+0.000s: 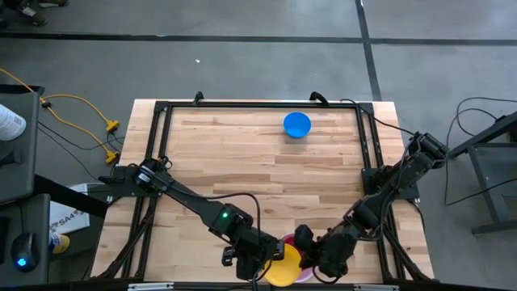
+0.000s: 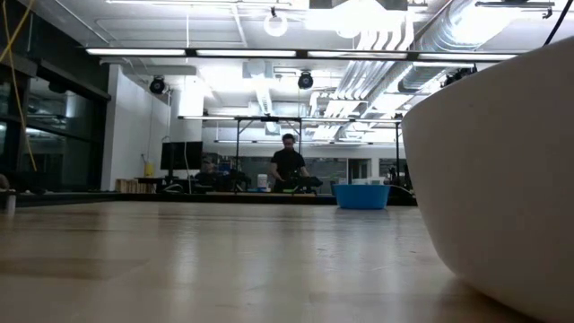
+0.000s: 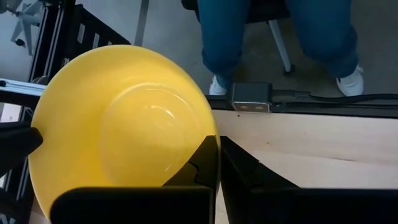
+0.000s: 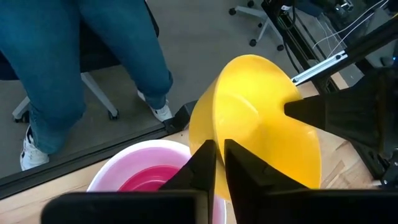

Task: Nest bowls inside each other
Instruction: Stack the yellow bowl on the red bowl

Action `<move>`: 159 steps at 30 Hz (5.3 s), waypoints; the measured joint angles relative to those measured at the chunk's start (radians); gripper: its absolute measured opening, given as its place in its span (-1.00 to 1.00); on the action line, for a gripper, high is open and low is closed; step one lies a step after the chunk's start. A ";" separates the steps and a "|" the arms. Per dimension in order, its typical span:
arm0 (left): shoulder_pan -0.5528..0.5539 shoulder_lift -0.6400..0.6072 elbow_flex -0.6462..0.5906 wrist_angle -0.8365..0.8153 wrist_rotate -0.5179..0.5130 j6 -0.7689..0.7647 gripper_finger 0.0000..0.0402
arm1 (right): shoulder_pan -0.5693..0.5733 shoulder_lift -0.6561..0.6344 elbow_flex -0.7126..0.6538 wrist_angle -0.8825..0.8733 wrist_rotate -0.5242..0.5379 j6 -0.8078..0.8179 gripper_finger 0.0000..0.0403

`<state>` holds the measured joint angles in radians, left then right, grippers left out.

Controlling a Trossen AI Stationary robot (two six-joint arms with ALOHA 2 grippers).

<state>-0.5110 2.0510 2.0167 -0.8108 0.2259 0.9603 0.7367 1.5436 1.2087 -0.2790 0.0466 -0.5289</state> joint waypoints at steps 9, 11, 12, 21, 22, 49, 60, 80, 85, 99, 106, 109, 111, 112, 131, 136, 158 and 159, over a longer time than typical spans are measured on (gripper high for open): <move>0.000 0.000 0.000 0.001 0.025 0.062 -1.00 | 0.005 0.000 0.000 0.002 -0.001 -0.043 -0.71; 0.000 0.000 0.000 0.002 0.033 0.094 -1.00 | 0.005 0.000 0.000 0.012 -0.020 -0.057 -0.68; 0.000 0.000 0.000 0.003 0.037 0.113 -1.00 | 0.005 0.000 0.000 0.016 -0.031 -0.063 -0.67; 0.000 0.000 0.000 0.022 0.064 0.253 -1.00 | 0.005 0.000 0.000 0.035 -0.051 -0.126 -0.66; 0.000 0.000 0.000 0.025 0.073 0.266 -1.00 | 0.005 0.000 0.000 0.039 -0.051 -0.130 -0.66; 0.006 0.001 0.000 0.054 0.200 0.424 -1.00 | 0.005 0.031 0.001 0.135 -0.052 -0.283 -0.66; 0.028 0.001 0.000 0.061 0.290 0.503 -1.00 | 0.005 0.031 0.001 0.156 -0.045 -0.335 -0.66; 0.029 0.000 0.002 0.072 0.297 0.478 -0.84 | 0.005 0.034 -0.001 0.136 -0.069 -0.308 -0.98; 0.028 0.000 0.002 0.068 0.304 0.479 -0.76 | -0.001 0.034 -0.001 0.134 -0.078 -0.299 -0.99; 0.027 0.000 0.002 -0.002 0.209 0.563 -0.75 | -0.027 0.034 -0.001 0.104 -0.128 -0.241 -0.99; 0.027 0.000 0.002 -0.026 0.143 0.581 -0.74 | -0.027 0.034 -0.001 0.076 -0.132 -0.197 -0.99; 0.027 0.000 0.002 -0.043 0.108 0.581 -0.74 | -0.027 0.034 -0.001 0.060 -0.132 -0.171 -0.99; 0.027 0.000 0.002 -0.048 0.105 0.587 -0.74 | -0.027 0.034 -0.001 0.054 -0.131 -0.167 -0.99; 0.027 0.000 0.002 -0.049 0.103 0.588 -0.74 | -0.027 0.034 -0.001 0.052 -0.131 -0.167 -0.99; 0.084 0.000 0.000 0.051 -0.016 0.384 -0.74 | -0.035 0.104 0.000 -0.041 -0.189 -0.121 -0.99; 0.085 0.000 0.000 0.051 -0.056 0.362 -0.74 | -0.036 0.109 0.000 -0.065 -0.149 -0.118 -0.99; 0.085 -0.001 0.000 -0.016 -0.250 0.136 -0.74 | 0.001 0.087 0.000 -0.139 0.076 -0.038 -0.99; 0.085 -0.001 0.000 -0.015 -0.250 0.128 -0.74 | 0.004 0.087 0.000 -0.142 0.088 -0.038 -0.99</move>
<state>-0.4255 2.0502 2.0167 -0.8261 -0.0238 1.0887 0.7405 1.6306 1.2083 -0.4209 0.1345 -0.5671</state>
